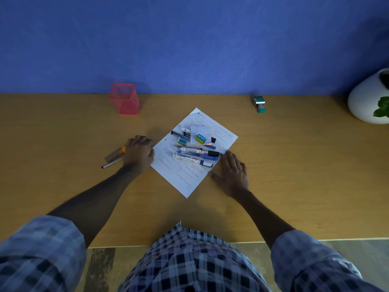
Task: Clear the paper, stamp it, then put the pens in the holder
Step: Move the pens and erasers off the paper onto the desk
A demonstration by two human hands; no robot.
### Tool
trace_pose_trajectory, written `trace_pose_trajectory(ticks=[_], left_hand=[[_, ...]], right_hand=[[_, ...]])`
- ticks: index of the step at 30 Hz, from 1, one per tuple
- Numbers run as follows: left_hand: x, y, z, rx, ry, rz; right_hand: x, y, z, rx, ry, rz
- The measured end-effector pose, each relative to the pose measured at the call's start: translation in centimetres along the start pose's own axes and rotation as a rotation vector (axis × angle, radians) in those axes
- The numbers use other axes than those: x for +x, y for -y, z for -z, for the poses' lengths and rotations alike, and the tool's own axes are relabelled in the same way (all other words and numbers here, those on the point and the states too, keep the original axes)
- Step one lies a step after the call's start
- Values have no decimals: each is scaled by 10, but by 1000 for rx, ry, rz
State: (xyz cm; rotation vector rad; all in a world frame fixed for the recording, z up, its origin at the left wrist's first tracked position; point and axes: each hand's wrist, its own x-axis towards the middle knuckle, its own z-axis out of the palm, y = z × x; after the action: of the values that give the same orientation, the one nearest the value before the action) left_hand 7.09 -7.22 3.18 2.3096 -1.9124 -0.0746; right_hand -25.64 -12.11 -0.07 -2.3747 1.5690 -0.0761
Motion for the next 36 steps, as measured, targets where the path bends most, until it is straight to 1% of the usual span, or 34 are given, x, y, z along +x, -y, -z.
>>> trace_pose_trajectory(ticks=[3, 8, 12, 20, 24, 30, 36], left_hand=[[2, -30, -5, -93, 60, -141], [4, -67, -10, -143, 58, -356], [7, -88, -14, -133, 84, -423], [20, -115, -19, -101, 67, -605], [26, -122, -22, -90, 99, -622], [24, -121, -23, -78, 105, -622], [17, -111, -21, -149, 122, -546]], right_hand=[[-1, 0, 1, 4, 0, 1], [0, 0, 0, 0, -10, 9], [0, -1, -2, 6, -23, 17], [0, -2, -4, -4, -30, 17], [0, -3, -5, 5, -25, 10], [0, -3, -7, 4, -30, 13], [-1, -5, -9, 6, -32, 8]])
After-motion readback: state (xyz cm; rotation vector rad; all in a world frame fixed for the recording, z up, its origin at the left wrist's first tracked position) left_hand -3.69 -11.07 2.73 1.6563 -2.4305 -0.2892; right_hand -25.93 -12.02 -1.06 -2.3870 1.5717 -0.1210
